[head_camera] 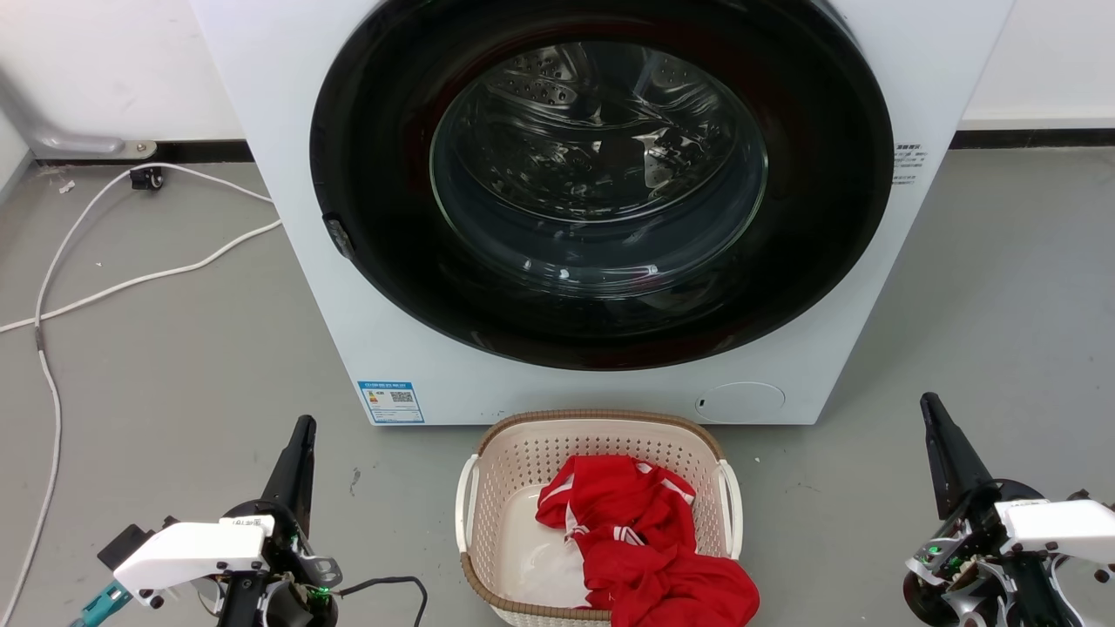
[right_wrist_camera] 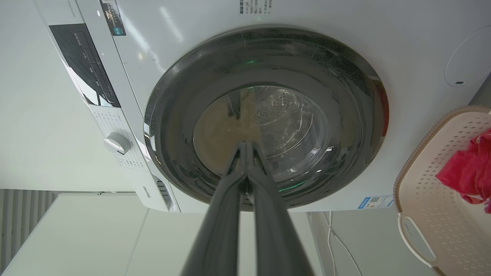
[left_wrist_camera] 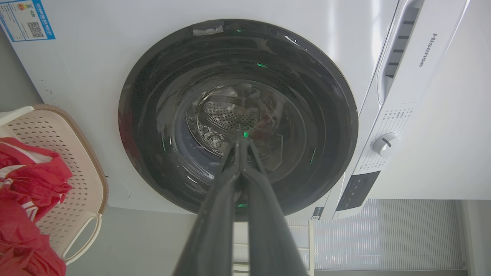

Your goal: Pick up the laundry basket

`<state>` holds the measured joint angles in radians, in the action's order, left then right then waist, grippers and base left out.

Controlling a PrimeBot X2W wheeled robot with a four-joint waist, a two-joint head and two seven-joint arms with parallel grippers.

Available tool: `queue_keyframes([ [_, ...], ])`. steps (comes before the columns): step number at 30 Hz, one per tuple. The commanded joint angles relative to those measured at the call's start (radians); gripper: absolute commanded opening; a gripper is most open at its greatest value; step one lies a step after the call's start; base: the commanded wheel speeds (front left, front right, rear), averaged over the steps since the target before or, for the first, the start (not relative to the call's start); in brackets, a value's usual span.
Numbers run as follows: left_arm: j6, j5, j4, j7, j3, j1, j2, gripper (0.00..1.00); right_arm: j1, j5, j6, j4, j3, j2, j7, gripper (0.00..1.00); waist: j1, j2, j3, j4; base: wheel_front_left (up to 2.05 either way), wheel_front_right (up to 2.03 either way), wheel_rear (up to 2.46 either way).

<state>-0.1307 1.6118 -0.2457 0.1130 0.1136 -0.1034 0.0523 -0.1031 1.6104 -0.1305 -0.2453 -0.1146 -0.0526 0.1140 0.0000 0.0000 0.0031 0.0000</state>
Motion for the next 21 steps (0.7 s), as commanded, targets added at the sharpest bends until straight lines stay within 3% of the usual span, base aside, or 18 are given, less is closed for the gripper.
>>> queue_keyframes([
  [1,0.0,-0.005,-0.001,0.003,0.003,-0.011,-0.001,0.0,-0.012,-0.001,0.0,-0.001,-0.001,0.003,0.002,0.0,0.0,0.0,0.0,0.0,0.0,0.0,0.0],
  [21,0.0,-0.005,-0.001,0.004,0.004,-0.011,-0.001,0.0,-0.012,-0.002,0.0,-0.001,-0.001,0.004,0.002,0.0,0.0,0.0,0.0,0.0,0.0,0.0,0.0],
])
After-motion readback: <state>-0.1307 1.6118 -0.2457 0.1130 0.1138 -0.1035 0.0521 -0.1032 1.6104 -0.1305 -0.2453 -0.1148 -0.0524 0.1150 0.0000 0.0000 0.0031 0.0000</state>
